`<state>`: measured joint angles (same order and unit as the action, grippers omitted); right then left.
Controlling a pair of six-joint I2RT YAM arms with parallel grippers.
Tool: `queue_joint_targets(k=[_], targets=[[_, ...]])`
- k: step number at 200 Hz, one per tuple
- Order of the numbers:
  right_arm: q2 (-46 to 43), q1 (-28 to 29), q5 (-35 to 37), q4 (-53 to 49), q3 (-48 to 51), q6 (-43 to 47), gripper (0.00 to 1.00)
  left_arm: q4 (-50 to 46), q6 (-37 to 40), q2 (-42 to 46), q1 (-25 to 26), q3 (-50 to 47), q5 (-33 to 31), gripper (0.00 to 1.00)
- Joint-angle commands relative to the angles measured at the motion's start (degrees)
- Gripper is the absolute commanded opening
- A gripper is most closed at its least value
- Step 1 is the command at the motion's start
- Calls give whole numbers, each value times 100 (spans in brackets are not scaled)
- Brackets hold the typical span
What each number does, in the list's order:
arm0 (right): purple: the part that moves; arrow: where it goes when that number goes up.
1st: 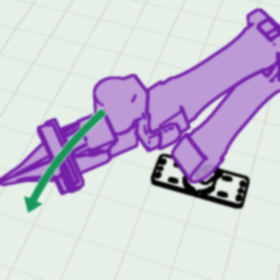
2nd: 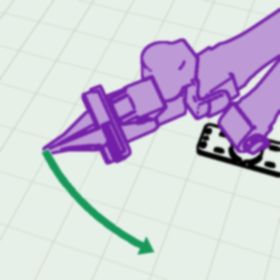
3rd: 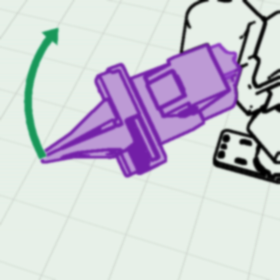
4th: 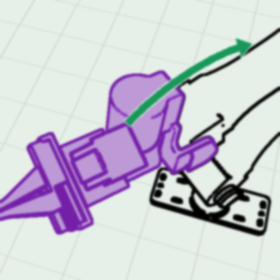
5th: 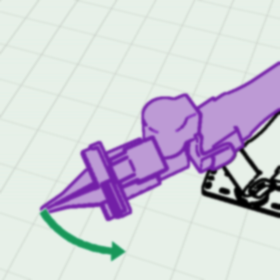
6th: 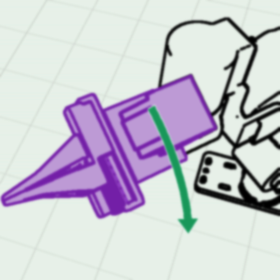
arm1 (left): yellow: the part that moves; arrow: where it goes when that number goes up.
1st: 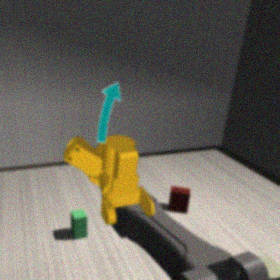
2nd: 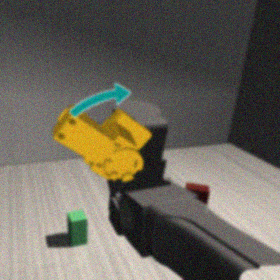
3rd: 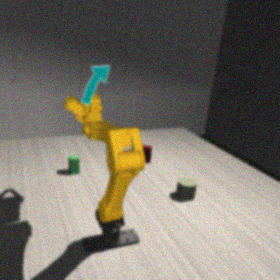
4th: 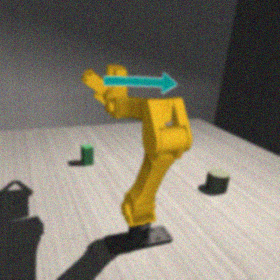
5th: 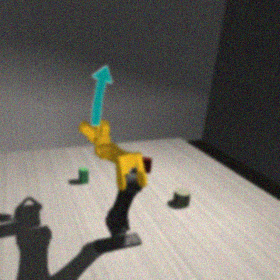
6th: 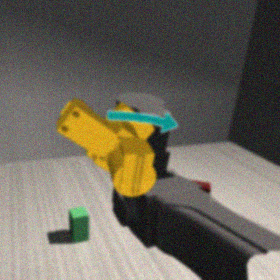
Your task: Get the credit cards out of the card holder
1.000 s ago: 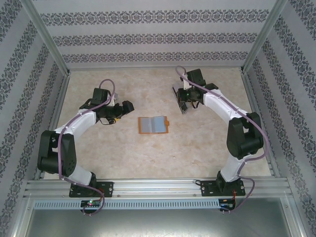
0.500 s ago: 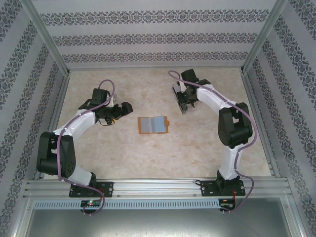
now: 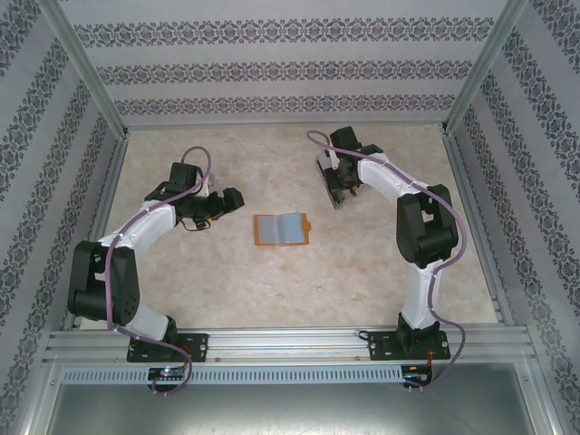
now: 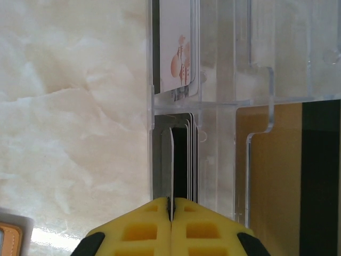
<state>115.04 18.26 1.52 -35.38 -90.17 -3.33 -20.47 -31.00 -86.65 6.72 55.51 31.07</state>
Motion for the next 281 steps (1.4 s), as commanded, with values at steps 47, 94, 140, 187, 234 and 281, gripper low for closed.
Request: queue_joint_targets(k=[47,94,140,187,234,281], targets=[[124,91,255,65,-176,104,7,-186,121,-53,-40,79,92,100],[181,123,332,69,-211,119,12,-186,129,-62,-43,80,115,100],[-295,180,273,23,-85,23,26,-163,112,-49,-44,80,149,100],[-1308,379,-364,227,678,-661,46,-100,79,-35,-30,36,224,98],[-1919,918,-1373,1174,1914,-1863,52,-197,-140,-303,266,199,371,79],[-1535,1385,-1687,1871,2385,-2828,49,-378,-344,-744,865,644,107,59]])
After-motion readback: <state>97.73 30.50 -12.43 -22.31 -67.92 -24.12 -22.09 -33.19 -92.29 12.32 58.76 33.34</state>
